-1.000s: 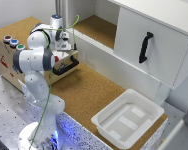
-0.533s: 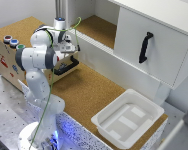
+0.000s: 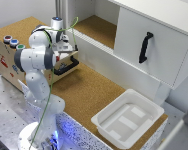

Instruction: Place the pink block inside the left cabinet

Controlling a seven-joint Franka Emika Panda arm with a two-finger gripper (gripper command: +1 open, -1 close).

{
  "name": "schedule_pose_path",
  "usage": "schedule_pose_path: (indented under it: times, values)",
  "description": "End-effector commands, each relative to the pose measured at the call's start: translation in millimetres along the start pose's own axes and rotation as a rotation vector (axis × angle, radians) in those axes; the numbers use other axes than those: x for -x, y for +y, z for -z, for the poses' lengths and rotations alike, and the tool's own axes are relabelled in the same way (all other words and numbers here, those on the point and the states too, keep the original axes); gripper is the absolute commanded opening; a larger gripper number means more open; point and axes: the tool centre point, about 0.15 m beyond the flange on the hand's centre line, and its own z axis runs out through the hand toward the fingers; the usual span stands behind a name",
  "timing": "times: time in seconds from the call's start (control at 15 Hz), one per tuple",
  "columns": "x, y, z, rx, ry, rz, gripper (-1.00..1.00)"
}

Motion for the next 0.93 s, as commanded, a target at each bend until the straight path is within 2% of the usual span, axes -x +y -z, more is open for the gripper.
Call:
schedule_pose_path:
  times: [0.0, 0.13, 0.4, 0.53, 0.67, 0.8, 0.87]
  values:
    - [2.7, -2.7, 30.0, 0.136, 0.077, -0.142, -1.0]
    - [-3.5, 8.3, 54.3, 0.149, 0.153, -0.214, -1.0]
    - [-27.0, 57.1, 113.2, 0.231, 0.32, -0.494, -1.0]
    - [-36.6, 83.9, 134.0, 0.262, 0.355, -0.626, -1.0]
    - [-45.8, 112.1, 149.2, 0.265, 0.428, -0.777, -1.0]
    - [-59.0, 133.3, 164.4, 0.335, 0.473, -0.897, -1.0]
    - [-66.1, 146.4, 174.9, 0.34, 0.508, -0.933, -1.0]
